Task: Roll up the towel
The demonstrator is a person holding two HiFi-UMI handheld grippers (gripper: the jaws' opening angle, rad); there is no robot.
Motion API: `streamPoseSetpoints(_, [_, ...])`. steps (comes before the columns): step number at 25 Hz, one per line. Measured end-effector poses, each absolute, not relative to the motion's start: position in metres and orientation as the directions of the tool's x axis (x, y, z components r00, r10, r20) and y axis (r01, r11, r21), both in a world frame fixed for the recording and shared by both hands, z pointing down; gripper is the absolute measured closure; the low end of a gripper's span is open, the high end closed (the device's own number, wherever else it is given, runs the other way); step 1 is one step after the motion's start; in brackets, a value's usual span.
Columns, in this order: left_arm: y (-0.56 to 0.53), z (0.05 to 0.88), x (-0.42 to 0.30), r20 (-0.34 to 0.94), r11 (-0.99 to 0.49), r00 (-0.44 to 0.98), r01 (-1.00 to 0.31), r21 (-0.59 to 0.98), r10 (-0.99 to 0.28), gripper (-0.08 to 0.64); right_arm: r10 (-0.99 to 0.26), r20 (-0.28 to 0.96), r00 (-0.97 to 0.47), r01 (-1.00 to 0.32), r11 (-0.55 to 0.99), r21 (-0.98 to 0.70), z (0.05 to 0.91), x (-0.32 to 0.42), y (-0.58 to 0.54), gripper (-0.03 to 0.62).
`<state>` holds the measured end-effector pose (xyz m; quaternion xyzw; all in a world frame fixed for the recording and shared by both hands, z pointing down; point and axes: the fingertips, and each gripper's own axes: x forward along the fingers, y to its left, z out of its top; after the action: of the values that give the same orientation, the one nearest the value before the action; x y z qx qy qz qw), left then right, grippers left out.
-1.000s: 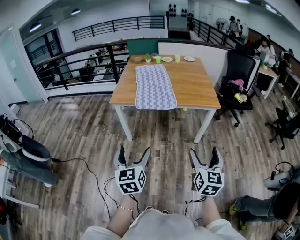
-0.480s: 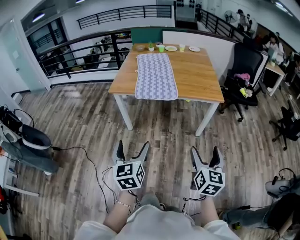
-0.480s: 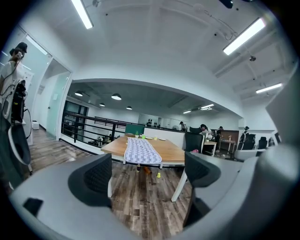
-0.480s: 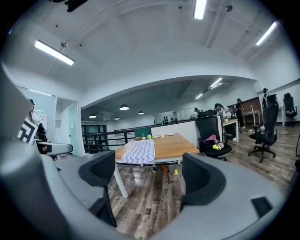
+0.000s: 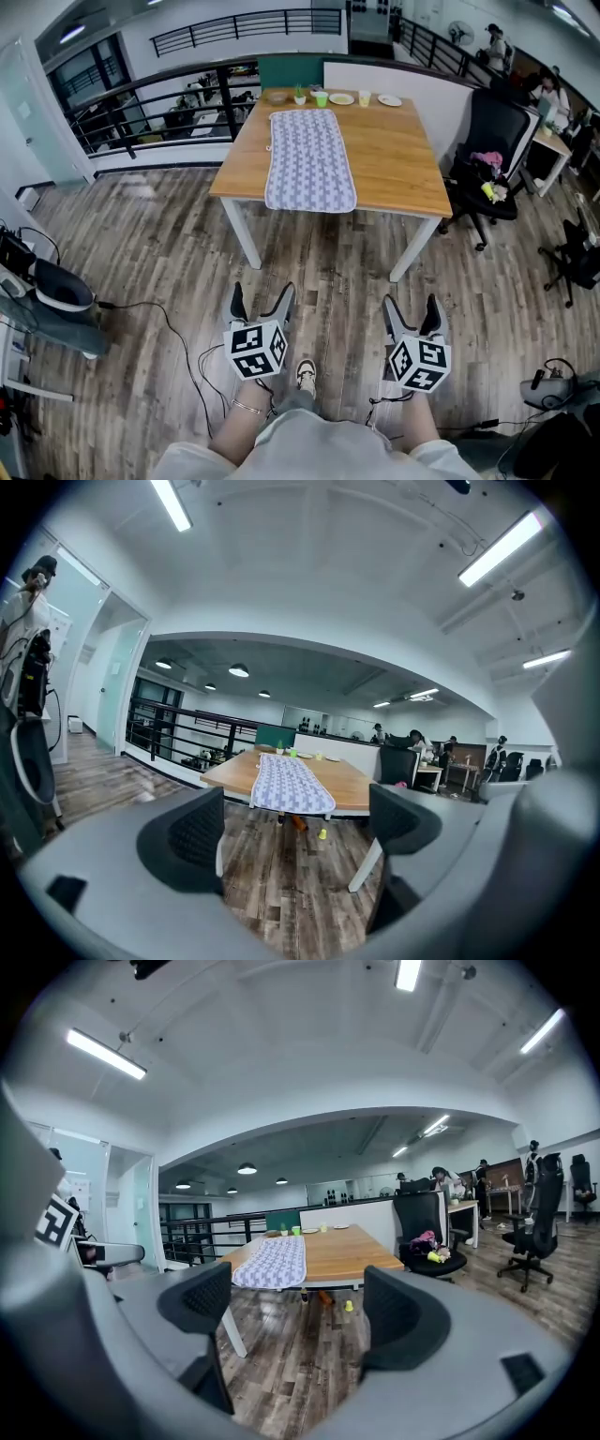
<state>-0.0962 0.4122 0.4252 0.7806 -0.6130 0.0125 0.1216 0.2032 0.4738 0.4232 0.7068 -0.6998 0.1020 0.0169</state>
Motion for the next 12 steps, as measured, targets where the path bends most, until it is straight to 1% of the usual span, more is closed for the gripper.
streamPoseSetpoints(7, [0.315,0.425,-0.093,0.165,-0.229,0.264,-0.952,0.202,-0.950,0.075,-0.985,0.171,0.028,-0.994,-0.046,-0.099,0.416,0.211,0.385,0.158])
streamPoseSetpoints(12, [0.245,0.415,-0.096,0.153,-0.241,0.276,-0.947,0.213,-0.949,0.075,-0.986,0.167,0.019,-0.996,-0.034,-0.084,0.405,0.199,0.320,0.163])
